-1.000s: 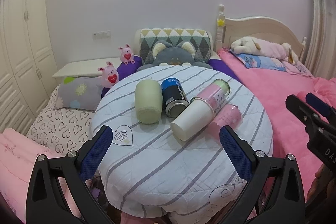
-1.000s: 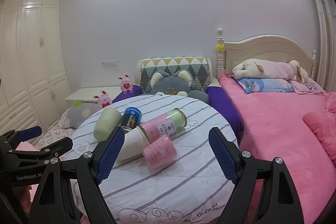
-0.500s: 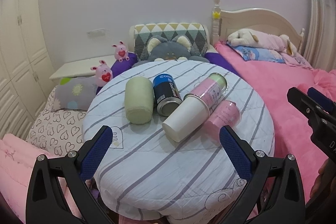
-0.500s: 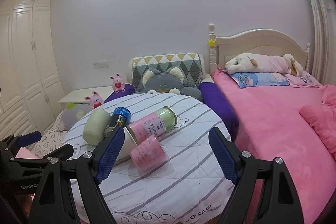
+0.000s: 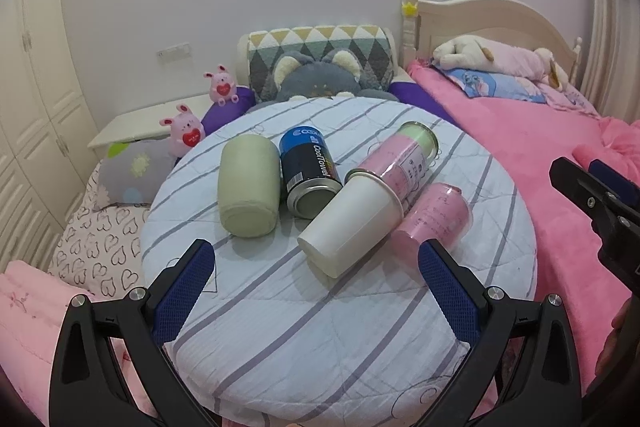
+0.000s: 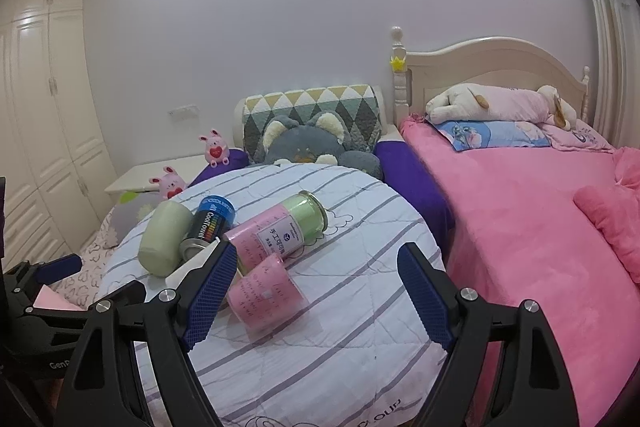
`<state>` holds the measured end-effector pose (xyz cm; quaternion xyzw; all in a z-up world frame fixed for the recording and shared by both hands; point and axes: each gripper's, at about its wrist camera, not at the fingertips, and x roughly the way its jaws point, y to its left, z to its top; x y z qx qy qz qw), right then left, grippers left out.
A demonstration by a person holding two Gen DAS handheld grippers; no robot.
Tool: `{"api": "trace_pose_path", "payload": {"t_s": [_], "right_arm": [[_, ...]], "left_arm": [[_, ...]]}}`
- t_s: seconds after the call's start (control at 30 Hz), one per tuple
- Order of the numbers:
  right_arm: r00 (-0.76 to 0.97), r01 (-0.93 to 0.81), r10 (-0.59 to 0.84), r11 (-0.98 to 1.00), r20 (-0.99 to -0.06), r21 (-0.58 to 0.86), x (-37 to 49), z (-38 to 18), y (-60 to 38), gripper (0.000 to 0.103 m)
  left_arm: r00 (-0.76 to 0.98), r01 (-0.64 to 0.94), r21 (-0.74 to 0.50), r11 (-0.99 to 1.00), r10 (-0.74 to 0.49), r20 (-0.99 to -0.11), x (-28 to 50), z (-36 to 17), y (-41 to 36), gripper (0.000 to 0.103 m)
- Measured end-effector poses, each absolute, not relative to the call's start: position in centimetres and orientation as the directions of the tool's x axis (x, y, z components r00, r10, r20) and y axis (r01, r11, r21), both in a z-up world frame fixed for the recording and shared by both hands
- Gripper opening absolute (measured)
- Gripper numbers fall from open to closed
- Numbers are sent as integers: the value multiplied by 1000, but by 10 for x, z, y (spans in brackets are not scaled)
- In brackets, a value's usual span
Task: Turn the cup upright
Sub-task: 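Move the left gripper down to the white paper cup and close on it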
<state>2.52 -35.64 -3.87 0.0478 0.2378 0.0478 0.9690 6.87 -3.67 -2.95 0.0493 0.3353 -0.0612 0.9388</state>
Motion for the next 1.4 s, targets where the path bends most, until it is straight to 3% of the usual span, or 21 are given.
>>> {"api": "trace_pose_path", "payload": {"t_s": [0.33,0.53,1.03,1.27,1.33,1.4], "right_arm": [[871,-73,123,990,-475,121,38,-45,-355,84],[861,-77,132,989,-492,130,45,-52,-356,84],[827,-74,145,986,-543,151,79,-74,-361,84],[815,-82,153,985,-560,150,90,-81,-356,84],[812,-84,154,985,-563,149,91,-83,-354,84],[810,-87,157,985,-566,148,92,-83,-354,84]], "left_arm": [[765,131,57,990,-64,-641,85,-37,-36,103],[713,158,32,987,-92,-695,101,-53,-36,103],[647,209,148,967,-23,-762,150,-98,-62,103],[631,244,120,962,-64,-773,160,-102,-64,102],[617,249,83,965,-92,-781,162,-103,-62,99],[597,254,36,966,-127,-792,162,-105,-59,83]]}}
